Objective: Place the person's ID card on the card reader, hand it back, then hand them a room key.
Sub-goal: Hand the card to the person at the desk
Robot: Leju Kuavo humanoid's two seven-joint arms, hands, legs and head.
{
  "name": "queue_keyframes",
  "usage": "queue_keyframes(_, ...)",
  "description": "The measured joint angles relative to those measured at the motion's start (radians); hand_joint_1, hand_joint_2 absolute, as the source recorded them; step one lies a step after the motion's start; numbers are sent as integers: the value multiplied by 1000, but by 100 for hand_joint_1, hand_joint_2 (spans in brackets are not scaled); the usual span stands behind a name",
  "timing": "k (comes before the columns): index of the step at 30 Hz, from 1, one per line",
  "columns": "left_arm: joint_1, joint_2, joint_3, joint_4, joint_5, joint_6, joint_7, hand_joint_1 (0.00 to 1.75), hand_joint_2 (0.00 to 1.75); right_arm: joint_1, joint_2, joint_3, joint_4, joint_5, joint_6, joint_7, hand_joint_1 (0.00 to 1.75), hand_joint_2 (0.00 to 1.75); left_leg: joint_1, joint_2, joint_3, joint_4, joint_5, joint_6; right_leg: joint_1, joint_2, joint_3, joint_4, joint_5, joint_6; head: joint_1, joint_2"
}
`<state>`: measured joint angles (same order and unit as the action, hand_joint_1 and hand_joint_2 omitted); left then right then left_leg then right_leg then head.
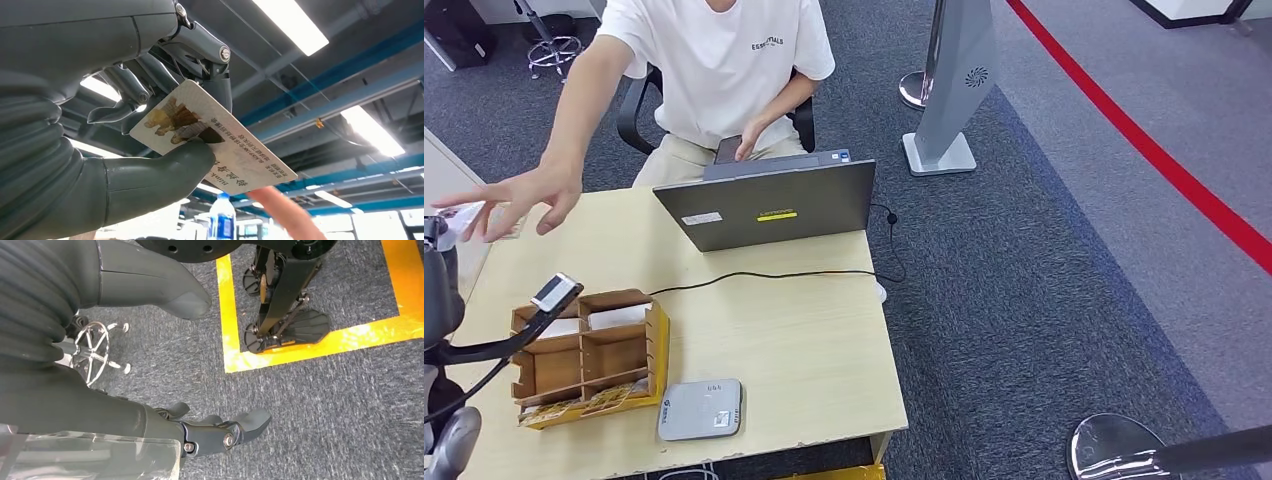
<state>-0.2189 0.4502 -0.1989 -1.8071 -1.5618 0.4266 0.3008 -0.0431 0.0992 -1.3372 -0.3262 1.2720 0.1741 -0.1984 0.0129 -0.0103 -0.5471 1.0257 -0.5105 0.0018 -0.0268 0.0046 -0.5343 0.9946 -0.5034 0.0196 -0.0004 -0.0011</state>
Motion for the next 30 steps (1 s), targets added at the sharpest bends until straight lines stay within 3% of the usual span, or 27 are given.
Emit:
queue_keyframes(3,-11,7,10,11,0,-2,-7,175,175,-2,-6,2,14,4,-3,0,0,175,0,0,0,0,0,0,0,0,0,0,0,0,0,0)
queue_keyframes(7,-11,5,18,22,0,-7,-28,0,175,-2,-11,4,26,4,-5,0,0,175,0,0,0,0,0,0,0,0,0,0,0,0,0,0)
queue_keyframes(13,-11,-13,33,35,0,-27,-69,0,175,-2,-18,4,34,0,-9,0,0,175,0,0,0,0,0,0,0,0,0,0,0,0,0,0)
queue_keyframes(30,-10,-46,51,36,0,-26,-81,0,175,-2,-19,4,37,-2,-9,0,0,175,0,0,0,0,0,0,0,0,0,0,0,0,0,0)
